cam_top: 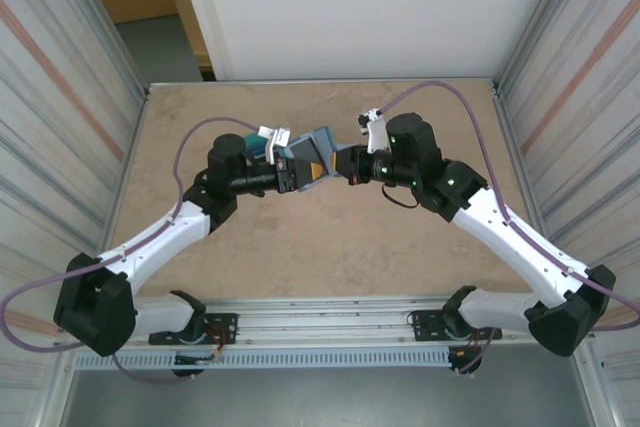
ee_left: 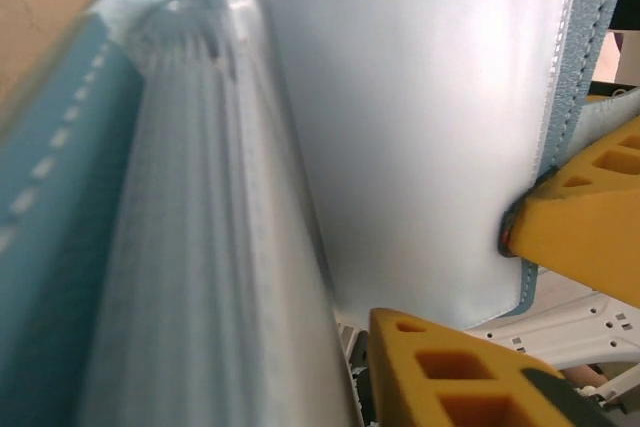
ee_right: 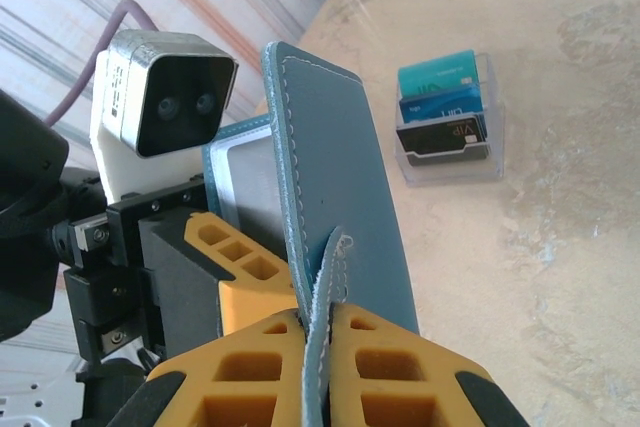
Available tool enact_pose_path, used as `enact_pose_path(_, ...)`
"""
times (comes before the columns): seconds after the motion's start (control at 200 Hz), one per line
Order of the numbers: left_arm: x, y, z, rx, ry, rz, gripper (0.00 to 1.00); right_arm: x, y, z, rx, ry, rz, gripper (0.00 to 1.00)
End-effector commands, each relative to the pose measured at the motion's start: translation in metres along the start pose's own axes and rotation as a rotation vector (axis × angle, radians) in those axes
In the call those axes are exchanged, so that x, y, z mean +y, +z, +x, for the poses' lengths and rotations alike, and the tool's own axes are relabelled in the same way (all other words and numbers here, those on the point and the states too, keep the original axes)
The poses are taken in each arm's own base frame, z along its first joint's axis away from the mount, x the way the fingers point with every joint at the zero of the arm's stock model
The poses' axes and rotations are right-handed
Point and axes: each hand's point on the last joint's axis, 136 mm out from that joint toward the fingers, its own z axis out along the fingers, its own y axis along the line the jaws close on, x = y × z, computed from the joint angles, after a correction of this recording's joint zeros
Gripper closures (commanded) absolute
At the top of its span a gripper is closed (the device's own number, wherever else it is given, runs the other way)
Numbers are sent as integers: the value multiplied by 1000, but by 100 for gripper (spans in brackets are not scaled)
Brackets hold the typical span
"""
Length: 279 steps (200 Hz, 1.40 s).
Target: Take the credit cards out of the card holder
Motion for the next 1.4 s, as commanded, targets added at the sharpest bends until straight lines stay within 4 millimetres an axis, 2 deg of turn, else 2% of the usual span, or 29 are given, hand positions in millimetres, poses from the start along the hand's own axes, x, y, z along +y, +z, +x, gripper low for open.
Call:
enact_pose_path(0.0,-19,-6,-4,-5,56,42,75,-5,-8,-8,-48,18,14,89)
enact_pose_path(0.075,-18,-6,-1,6,58,34,77,-10,-9,-7,-46,22,31,81)
enact_pose_path(0.205,-14,-8,6,33,63,9,81,-16,-9,-5,-43,24,48,50)
enact_pose_path(0.311,-12,-11,12,66,75,-17,82,-15,-6,-3,-29,15,40,37)
enact_pose_path(0.426,-14,-15,14,77,94,-23,83,-17,-1,2,-2,12,32,30)
enact_pose_path(0.606,-13,-16,15,69,92,-26,83,-16,9,9,38,20,-3,29)
enact_pose_path(0.742,-10,-15,19,74,76,-18,84,-14,19,18,79,32,-47,34)
enact_pose_path(0.842,-7,-15,23,80,67,-21,85,-19,27,23,102,53,-49,43)
enact_pose_path(1.002,3,-18,28,79,40,-44,83,-28,34,29,113,87,-58,68)
enact_pose_path(1.127,17,-20,33,76,7,-79,71,-39,38,35,120,115,-42,91)
enact_pose_path(1.188,25,-21,36,77,-14,-98,62,-45,40,38,125,127,-30,100)
enact_pose_path(1.278,39,-22,43,78,-46,-132,47,-53,42,44,136,145,-9,100)
enact_pose_path(1.393,59,-24,53,77,-86,-200,36,-64,47,54,160,167,17,100)
